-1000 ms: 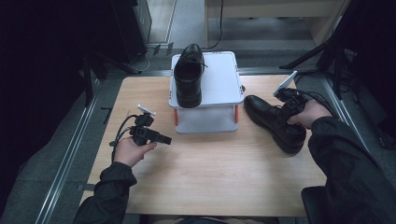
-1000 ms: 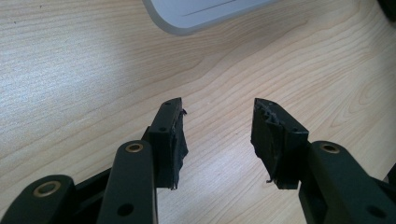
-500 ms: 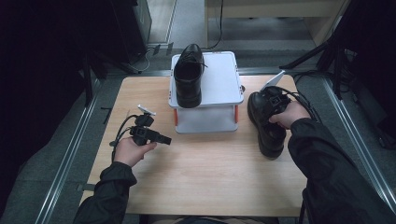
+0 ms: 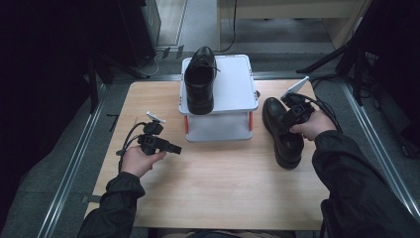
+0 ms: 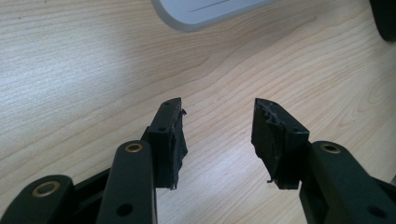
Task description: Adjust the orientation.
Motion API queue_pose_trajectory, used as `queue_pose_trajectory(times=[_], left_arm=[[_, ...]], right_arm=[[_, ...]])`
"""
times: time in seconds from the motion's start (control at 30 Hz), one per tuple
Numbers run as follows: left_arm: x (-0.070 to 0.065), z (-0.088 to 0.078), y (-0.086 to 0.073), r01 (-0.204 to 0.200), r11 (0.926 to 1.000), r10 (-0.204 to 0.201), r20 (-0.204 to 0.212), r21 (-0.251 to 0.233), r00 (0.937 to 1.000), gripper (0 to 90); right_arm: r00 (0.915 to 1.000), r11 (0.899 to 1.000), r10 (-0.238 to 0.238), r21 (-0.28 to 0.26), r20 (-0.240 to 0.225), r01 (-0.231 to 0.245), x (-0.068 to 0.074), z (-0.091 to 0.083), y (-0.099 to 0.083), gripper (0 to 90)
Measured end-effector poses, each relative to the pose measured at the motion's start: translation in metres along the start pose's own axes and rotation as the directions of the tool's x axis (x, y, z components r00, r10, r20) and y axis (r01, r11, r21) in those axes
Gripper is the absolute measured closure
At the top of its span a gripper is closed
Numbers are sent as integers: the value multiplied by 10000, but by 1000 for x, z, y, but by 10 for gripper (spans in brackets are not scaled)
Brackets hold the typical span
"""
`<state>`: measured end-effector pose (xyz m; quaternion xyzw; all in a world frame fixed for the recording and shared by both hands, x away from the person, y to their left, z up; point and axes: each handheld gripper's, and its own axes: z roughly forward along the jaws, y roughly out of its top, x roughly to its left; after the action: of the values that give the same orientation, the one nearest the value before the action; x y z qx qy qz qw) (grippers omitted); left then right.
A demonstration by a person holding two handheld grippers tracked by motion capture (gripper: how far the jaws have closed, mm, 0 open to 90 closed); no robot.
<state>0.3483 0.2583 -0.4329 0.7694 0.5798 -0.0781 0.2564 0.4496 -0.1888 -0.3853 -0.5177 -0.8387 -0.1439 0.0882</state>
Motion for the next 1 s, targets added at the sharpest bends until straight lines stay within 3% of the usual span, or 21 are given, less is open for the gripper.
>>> queue_pose_trajectory(times=[0.57,1.0], left_arm=[[3,0,-1,45,10000,-45,-47,16,10000,523],[4,0,-3,43,10000,-42,-74,82,10000,523]], right_arm=[[9984,9930,-464,-1076,309,495,-21,-25,-19,689],[9988,9905,-173,-1355,458,233,-36,-23,-31,644]])
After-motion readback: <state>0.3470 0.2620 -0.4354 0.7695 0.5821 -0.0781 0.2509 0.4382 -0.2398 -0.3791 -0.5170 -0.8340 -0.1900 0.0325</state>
